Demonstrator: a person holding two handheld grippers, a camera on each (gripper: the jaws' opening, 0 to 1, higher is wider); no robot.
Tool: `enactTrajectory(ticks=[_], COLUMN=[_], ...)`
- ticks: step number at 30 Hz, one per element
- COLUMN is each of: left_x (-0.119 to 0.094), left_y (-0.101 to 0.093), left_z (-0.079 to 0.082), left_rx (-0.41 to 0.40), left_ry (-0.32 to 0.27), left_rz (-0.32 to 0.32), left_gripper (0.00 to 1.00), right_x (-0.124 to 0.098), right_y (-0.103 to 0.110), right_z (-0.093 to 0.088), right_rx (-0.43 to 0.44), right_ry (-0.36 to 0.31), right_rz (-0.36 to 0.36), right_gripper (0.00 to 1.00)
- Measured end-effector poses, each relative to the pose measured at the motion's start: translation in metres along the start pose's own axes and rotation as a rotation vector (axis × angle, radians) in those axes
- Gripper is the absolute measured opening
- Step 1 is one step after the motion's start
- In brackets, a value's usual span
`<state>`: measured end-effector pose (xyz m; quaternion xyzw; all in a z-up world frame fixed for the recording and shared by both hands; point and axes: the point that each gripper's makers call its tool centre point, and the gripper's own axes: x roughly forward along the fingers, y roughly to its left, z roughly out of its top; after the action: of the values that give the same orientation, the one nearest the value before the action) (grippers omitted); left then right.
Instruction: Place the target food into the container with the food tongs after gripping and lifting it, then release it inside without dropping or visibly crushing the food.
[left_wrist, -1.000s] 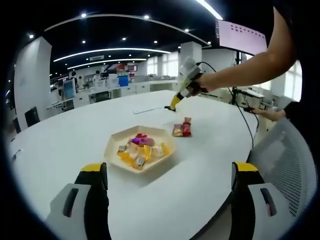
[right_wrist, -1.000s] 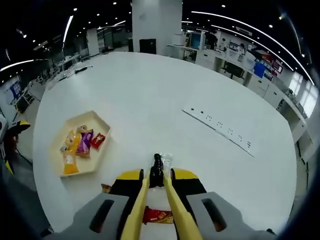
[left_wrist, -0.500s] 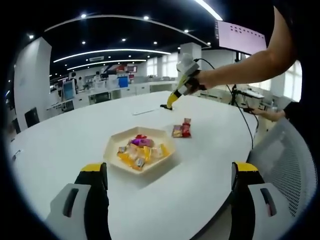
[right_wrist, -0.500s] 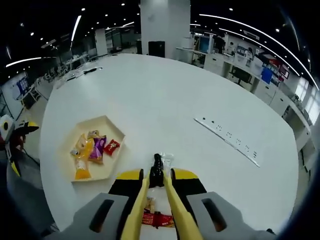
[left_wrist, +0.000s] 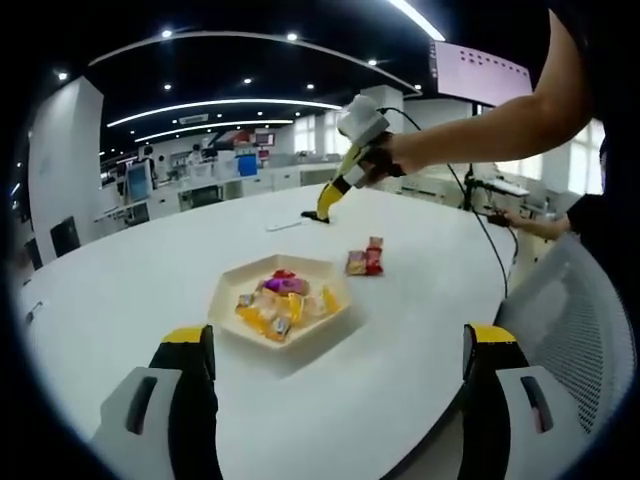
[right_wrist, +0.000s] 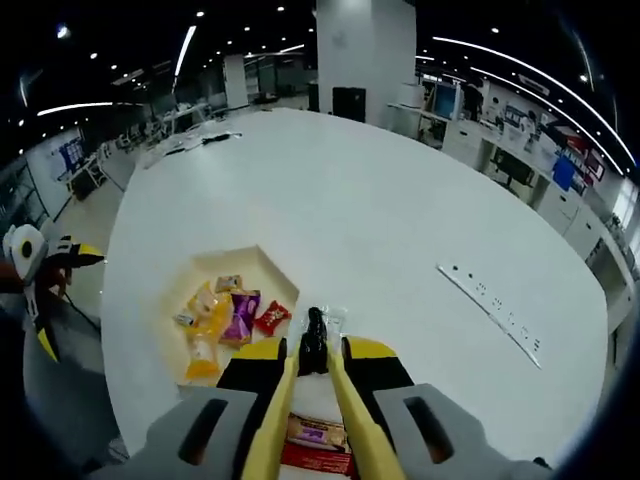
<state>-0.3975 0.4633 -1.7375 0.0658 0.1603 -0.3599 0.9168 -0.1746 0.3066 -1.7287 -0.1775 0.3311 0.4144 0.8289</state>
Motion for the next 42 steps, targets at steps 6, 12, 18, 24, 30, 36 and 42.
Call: enactTrajectory(ticks=[6, 12, 18, 24, 30, 36, 42], left_x=[0.0, -0.001, -0.002, -0.002, -0.002, -0.002, -0.002], left_y=[0.0, 0.0, 0.001, 0.001, 0.001, 0.002, 0.001], left_z=[0.001, 0.003, 0.003, 0.002, 0.002, 0.003, 0.003], left_rx=[0.002, 0.005, 0.01, 0.014, 0.017, 0.019, 0.026], left_ry=[-0.004, -0.008, -0.008, -0.009, -0.007, -0.009, -0.008], left_rz=[0.003, 0.005, 0.01, 0.009, 0.011, 0.016, 0.016], left_gripper=[0.99, 0.99, 0.99, 0.99, 0.99, 0.99, 0.99], right_x=[0.007, 0.014, 0.024, 0.031, 0.032, 0.032, 0.027], right_y=[0.023, 0.048, 0.076, 0.089, 0.094, 0.101, 0.107], right_z=[0.019, 0.033, 0.045, 0.053, 0.058, 0.061, 0.064], right_rx=[-0.031, -0.054, -0.074, -0.08, -0.089, -0.087, -0.107], right_ry=[-0.014, -0.026, -0.034, -0.042, -0.044, -0.052, -0.053], right_rz=[0.04, 0.081, 0.121, 0.137, 0.141, 0.157, 0.166], right_gripper=[0.21, 0.21, 0.21, 0.21, 0.21, 0.24, 0.24])
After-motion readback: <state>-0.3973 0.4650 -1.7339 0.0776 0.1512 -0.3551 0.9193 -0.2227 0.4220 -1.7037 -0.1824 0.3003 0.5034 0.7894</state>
